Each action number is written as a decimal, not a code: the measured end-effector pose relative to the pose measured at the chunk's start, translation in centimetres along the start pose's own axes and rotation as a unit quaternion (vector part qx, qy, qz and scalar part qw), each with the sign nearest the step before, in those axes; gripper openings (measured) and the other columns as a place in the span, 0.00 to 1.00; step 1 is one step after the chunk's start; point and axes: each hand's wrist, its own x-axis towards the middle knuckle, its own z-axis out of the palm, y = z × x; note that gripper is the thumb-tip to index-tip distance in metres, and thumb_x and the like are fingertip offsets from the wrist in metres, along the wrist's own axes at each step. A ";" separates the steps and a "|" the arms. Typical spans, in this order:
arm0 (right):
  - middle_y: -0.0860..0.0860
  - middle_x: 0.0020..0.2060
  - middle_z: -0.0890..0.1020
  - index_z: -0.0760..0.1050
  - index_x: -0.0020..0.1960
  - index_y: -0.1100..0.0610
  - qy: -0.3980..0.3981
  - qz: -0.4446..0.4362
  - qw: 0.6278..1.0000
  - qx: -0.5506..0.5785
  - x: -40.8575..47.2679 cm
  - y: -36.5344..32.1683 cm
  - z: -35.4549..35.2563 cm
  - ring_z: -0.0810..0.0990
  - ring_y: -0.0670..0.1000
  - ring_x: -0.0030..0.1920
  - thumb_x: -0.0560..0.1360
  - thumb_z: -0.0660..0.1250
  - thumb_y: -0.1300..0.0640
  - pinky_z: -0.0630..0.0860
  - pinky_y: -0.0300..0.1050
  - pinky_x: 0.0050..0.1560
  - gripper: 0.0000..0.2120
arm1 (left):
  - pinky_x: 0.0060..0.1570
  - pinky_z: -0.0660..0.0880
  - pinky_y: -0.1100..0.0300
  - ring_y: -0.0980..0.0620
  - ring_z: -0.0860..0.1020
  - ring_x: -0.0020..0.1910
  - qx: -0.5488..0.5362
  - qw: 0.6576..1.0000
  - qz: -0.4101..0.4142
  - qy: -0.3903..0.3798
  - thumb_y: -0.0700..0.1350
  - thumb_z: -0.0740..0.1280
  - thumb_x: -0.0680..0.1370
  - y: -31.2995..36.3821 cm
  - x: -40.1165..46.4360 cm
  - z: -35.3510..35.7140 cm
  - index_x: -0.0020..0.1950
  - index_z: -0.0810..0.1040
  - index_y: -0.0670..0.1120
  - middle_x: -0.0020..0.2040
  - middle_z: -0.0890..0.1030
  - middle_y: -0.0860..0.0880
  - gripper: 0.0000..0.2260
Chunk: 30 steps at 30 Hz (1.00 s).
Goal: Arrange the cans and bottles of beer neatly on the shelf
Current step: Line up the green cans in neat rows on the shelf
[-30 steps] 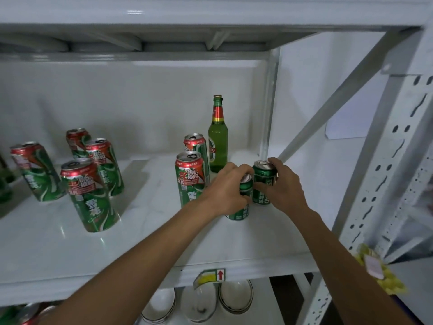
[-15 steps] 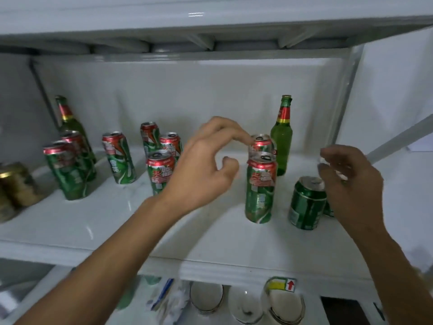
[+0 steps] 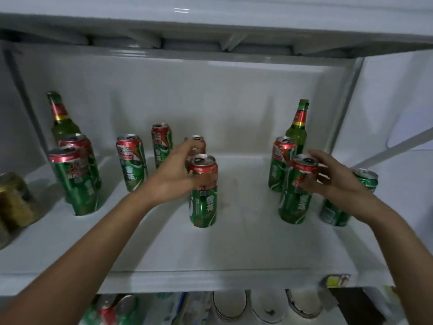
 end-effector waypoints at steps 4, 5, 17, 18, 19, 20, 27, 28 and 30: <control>0.42 0.62 0.80 0.67 0.75 0.46 -0.004 0.031 0.999 0.020 0.1 -0.1 -0.2 0.80 0.40 0.57 0.67 0.78 0.55 0.75 0.41 0.56 0.39 | 0.57 0.79 0.61 0.61 0.79 0.58 -0.023 1.000 -0.011 -0.005 0.52 0.83 0.67 -1.6 0.4 0.8 0.70 0.71 0.56 0.62 0.79 0.57 0.35; 0.41 0.61 0.80 0.67 0.75 0.45 0.001 0.038 0.999 0.025 0.1 -0.1 0.0 0.81 0.39 0.56 0.66 0.78 0.53 0.75 0.39 0.53 0.40 | 0.57 0.79 0.60 0.59 0.80 0.58 -0.023 1.000 -0.008 0.001 0.52 0.83 0.66 -1.9 0.4 1.1 0.70 0.71 0.56 0.63 0.80 0.56 0.36; 0.35 0.46 0.81 0.79 0.62 0.47 0.098 0.023 0.994 0.040 1.3 -3.3 1.6 0.81 0.36 0.45 0.61 0.82 0.57 0.73 0.36 0.41 0.31 | 0.55 0.78 0.71 0.69 0.81 0.53 -0.037 0.999 0.008 0.035 0.45 0.84 0.64 -2.7 0.6 -2.1 0.64 0.78 0.55 0.59 0.83 0.59 0.31; 0.35 0.46 0.81 0.78 0.61 0.46 0.097 0.011 0.994 0.044 1.5 -4.3 2.1 0.81 0.35 0.43 0.61 0.82 0.57 0.73 0.34 0.40 0.30 | 0.59 0.78 0.66 0.67 0.81 0.55 -0.037 0.999 0.010 0.039 0.45 0.85 0.64 -3.0 0.4 -3.0 0.66 0.78 0.54 0.60 0.83 0.59 0.32; 0.34 0.45 0.81 0.78 0.59 0.46 0.092 -0.001 0.994 0.053 1.6 -5.4 2.8 0.82 0.34 0.41 0.61 0.82 0.58 0.74 0.33 0.39 0.29 | 0.62 0.79 0.61 0.64 0.82 0.57 -0.034 0.999 0.007 0.042 0.45 0.85 0.64 -3.4 0.3 -3.8 0.67 0.78 0.53 0.61 0.83 0.58 0.34; 0.35 0.43 0.83 0.79 0.57 0.46 0.086 -0.017 0.994 0.067 1.9 -6.3 3.5 0.82 0.33 0.39 0.61 0.82 0.60 0.75 0.30 0.37 0.27 | 0.63 0.79 0.57 0.61 0.82 0.58 -0.035 0.998 0.001 0.045 0.45 0.85 0.64 -3.7 0.1 -4.7 0.68 0.77 0.52 0.60 0.83 0.58 0.35; 0.37 0.44 0.87 0.82 0.49 0.44 0.034 -0.070 0.989 0.125 4.1 -10.9 12.8 0.86 0.40 0.44 0.58 0.86 0.57 0.80 0.32 0.40 0.24 | 0.57 0.81 0.60 0.60 0.83 0.55 -0.059 0.997 -0.029 0.034 0.38 0.82 0.67 -6.6 -0.7 -9.7 0.70 0.77 0.49 0.59 0.84 0.54 0.33; 0.37 0.43 0.87 0.82 0.49 0.44 0.027 -0.068 0.989 0.125 4.4 -11.3 14.3 0.86 0.41 0.44 0.58 0.86 0.57 0.82 0.35 0.44 0.23 | 0.57 0.81 0.61 0.60 0.83 0.55 -0.062 0.997 -0.033 0.030 0.37 0.82 0.67 -7.2 -0.7 -10.1 0.70 0.77 0.49 0.59 0.84 0.53 0.33; 0.41 0.45 0.88 0.83 0.51 0.46 0.016 -0.066 0.990 0.126 4.9 -11.7 17.0 0.87 0.42 0.46 0.59 0.86 0.57 0.83 0.42 0.51 0.23 | 0.59 0.80 0.60 0.58 0.83 0.56 -0.076 0.996 -0.043 0.023 0.36 0.82 0.67 -8.2 -0.6 -10.5 0.72 0.76 0.49 0.60 0.84 0.52 0.34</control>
